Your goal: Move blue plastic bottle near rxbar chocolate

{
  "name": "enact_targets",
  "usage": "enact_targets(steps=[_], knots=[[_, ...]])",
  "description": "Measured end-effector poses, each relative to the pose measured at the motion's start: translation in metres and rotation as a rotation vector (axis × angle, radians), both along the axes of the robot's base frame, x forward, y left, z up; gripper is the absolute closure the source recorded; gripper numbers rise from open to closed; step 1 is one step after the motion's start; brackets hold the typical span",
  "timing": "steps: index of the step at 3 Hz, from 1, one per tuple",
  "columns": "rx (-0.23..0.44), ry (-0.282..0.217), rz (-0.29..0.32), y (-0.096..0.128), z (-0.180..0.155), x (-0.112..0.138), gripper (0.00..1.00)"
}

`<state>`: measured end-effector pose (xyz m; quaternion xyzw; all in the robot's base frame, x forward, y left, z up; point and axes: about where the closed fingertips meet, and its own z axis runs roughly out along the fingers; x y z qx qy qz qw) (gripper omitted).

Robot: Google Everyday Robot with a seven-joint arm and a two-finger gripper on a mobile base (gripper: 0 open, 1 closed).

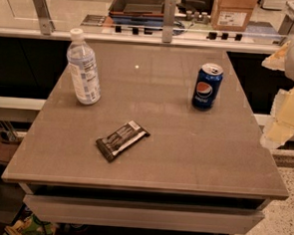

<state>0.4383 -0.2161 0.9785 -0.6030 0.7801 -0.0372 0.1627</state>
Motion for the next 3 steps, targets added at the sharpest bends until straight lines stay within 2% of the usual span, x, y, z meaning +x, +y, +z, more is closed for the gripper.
enact_targets(steps=[1, 2, 3], knots=[[0.0, 0.0, 0.0, 0.0, 0.0, 0.0, 0.0], [0.037, 0.0, 0.003, 0.002, 0.002, 0.0, 0.0], [0.156, 0.002, -0.003, 0.012, 0.01, 0.006, 0.0]])
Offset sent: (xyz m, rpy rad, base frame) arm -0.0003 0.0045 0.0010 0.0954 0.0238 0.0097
